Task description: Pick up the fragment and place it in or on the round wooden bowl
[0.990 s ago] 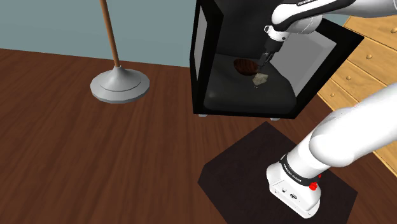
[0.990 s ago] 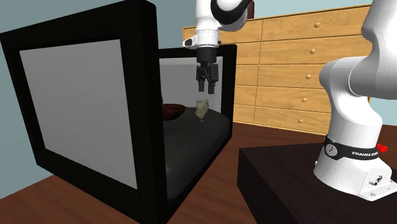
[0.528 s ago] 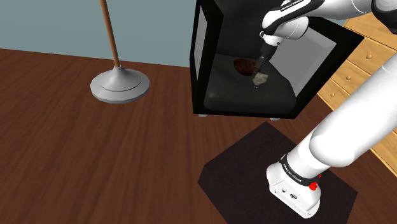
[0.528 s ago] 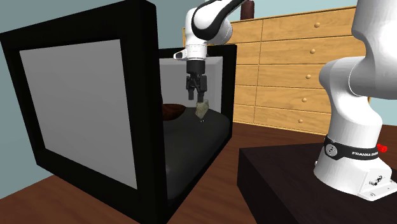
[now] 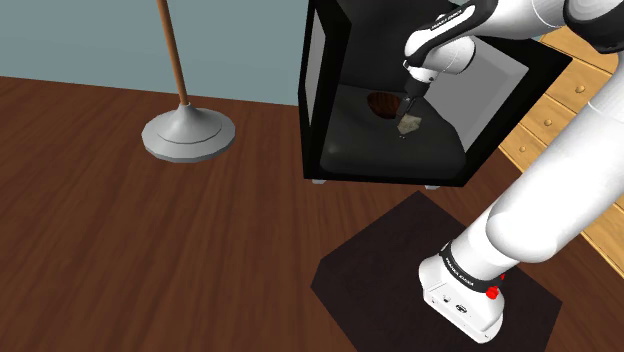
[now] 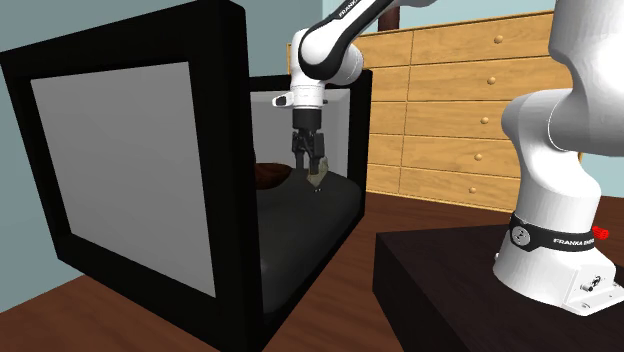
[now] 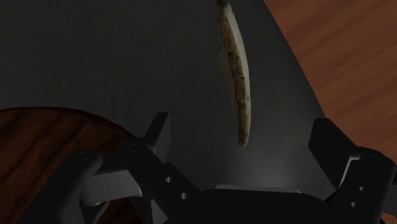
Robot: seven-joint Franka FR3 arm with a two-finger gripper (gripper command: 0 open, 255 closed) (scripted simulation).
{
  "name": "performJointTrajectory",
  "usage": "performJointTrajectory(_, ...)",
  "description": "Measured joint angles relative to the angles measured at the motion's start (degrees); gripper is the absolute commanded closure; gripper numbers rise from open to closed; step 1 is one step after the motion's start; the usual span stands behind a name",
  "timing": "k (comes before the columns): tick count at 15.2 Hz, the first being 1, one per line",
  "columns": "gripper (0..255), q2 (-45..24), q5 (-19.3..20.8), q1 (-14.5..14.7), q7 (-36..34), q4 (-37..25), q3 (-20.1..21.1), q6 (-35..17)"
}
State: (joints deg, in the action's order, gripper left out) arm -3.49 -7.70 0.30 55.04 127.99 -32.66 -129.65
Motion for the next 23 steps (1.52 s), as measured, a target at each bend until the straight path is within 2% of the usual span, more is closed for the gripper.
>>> performJointTrajectory(4,0,-0.07,-0.06,-0.01,0.06,0.02,0.0,-0.09)
performJointTrajectory(5,255,-0.07,-0.06,-0.01,0.06,0.02,0.0,-0.09)
performJointTrajectory(15,255,-0.07,-0.07,-0.01,0.06,0.02,0.0,-0.09)
performJointTrajectory(23,255,3.36,2.68,0.21,-2.18,-2.32,-0.08,4.94)
